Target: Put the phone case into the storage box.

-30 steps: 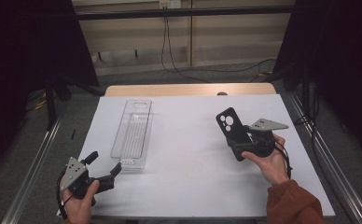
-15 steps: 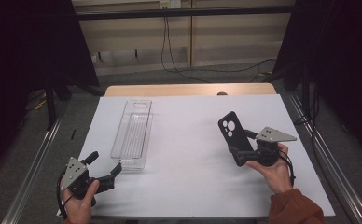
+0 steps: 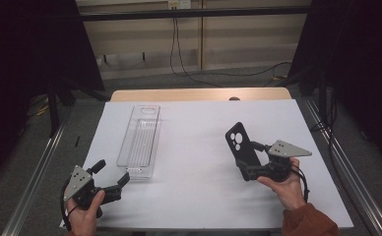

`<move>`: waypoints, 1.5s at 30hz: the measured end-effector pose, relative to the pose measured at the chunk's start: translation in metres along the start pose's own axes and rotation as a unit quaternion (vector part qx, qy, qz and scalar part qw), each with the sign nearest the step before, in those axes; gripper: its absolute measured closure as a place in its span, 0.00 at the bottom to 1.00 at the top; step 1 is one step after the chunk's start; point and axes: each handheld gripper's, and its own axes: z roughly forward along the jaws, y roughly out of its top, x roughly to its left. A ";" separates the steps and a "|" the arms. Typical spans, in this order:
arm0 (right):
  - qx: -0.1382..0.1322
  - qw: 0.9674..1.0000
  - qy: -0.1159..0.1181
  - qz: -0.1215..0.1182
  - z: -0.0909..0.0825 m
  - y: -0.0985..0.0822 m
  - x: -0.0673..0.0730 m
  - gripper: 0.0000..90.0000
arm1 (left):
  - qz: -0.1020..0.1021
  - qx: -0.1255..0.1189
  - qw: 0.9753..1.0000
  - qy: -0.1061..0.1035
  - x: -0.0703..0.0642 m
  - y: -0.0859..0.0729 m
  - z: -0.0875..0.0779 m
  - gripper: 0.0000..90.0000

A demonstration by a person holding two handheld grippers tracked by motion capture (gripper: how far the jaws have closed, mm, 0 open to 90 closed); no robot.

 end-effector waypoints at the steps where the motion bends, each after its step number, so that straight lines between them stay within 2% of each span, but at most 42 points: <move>1: 0.001 1.000 0.004 0.001 0.000 -0.001 0.002 0.16 | -0.003 0.001 1.000 -0.001 0.000 0.000 0.000 0.03; 5: 0.002 1.000 0.015 -0.009 0.000 -0.001 0.011 0.16 | 0.000 0.008 1.000 -0.012 -0.002 0.001 0.001 0.03; 9: 0.001 1.000 0.027 -0.011 0.001 -0.001 0.016 0.16 | -0.006 0.003 1.000 -0.023 -0.007 0.002 0.004 0.04; 17: 0.005 0.999 0.050 -0.020 0.006 -0.001 0.027 0.16 | 0.010 0.006 0.999 -0.050 -0.019 0.008 0.008 0.04; 18: 0.005 0.998 0.052 -0.022 0.007 -0.001 0.027 0.16 | 0.012 0.000 0.999 -0.053 -0.022 0.009 0.008 0.04; 24: 0.008 0.998 0.065 -0.025 0.011 -0.001 0.033 0.16 | 0.012 0.010 0.997 -0.070 -0.028 0.011 0.012 0.04; 25: 0.009 0.997 0.066 -0.026 0.011 -0.001 0.034 0.16 | 0.006 0.009 0.997 -0.072 -0.029 0.012 0.012 0.04; 28: 0.010 0.997 0.071 -0.028 0.013 0.000 0.036 0.16 | 0.008 0.011 0.997 -0.073 -0.031 0.013 0.015 0.04; 29: 0.009 0.997 0.074 -0.028 0.014 0.000 0.037 0.16 | 0.003 0.012 0.997 -0.083 -0.031 0.014 0.016 0.05; 31: 0.011 0.997 0.077 -0.031 0.016 0.000 0.039 0.16 | 0.006 0.010 0.996 -0.086 -0.033 0.016 0.017 0.05; 35: 0.011 0.996 0.083 -0.030 0.018 0.000 0.041 0.16 | 0.019 0.014 0.995 -0.098 -0.037 0.019 0.019 0.06; 37: 0.011 0.996 0.086 -0.031 0.019 0.000 0.043 0.16 | 0.021 0.021 0.992 -0.119 -0.041 0.021 0.024 0.07; 39: 0.012 0.995 0.090 -0.030 0.020 0.000 0.044 0.16 | 0.026 0.023 0.991 -0.129 -0.043 0.024 0.028 0.07; 44: 0.010 0.995 0.096 -0.033 0.022 0.002 0.047 0.16 | 0.036 0.030 0.988 -0.147 -0.047 0.027 0.039 0.08; 45: 0.010 0.995 0.096 -0.033 0.022 0.002 0.047 0.16 | 0.036 0.030 0.988 -0.147 -0.047 0.027 0.039 0.10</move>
